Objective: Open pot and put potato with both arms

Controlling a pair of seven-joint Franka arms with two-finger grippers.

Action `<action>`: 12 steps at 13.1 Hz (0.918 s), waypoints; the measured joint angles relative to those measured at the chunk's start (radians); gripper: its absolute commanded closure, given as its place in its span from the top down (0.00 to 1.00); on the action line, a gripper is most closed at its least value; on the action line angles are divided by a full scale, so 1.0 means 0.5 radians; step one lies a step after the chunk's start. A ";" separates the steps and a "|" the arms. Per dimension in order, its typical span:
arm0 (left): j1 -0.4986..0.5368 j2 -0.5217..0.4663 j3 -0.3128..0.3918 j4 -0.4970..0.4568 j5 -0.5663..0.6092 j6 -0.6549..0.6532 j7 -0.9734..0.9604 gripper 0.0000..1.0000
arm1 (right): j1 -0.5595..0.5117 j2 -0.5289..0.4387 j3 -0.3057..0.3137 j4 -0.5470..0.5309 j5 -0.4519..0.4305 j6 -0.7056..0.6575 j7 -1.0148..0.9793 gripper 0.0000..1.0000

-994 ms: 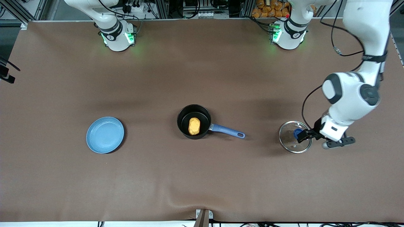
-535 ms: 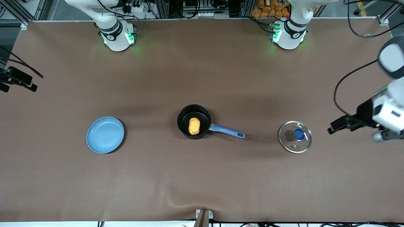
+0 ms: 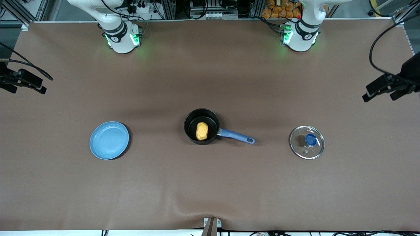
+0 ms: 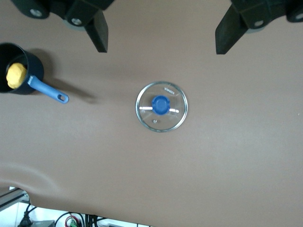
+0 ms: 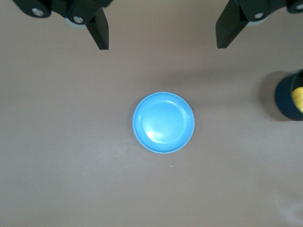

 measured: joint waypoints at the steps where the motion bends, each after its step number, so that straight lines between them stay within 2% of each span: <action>1: 0.000 -0.033 0.000 0.000 0.010 -0.046 0.002 1.00 | 0.000 -0.008 0.012 -0.016 -0.023 0.009 0.001 1.00; 8: -0.001 -0.132 -0.027 0.005 0.016 -0.385 0.008 1.00 | -0.003 -0.010 0.016 -0.021 -0.052 0.056 0.007 1.00; 12: 0.013 -0.150 -0.045 0.007 0.018 -0.481 0.007 1.00 | -0.003 -0.009 0.016 -0.028 -0.052 0.056 0.007 1.00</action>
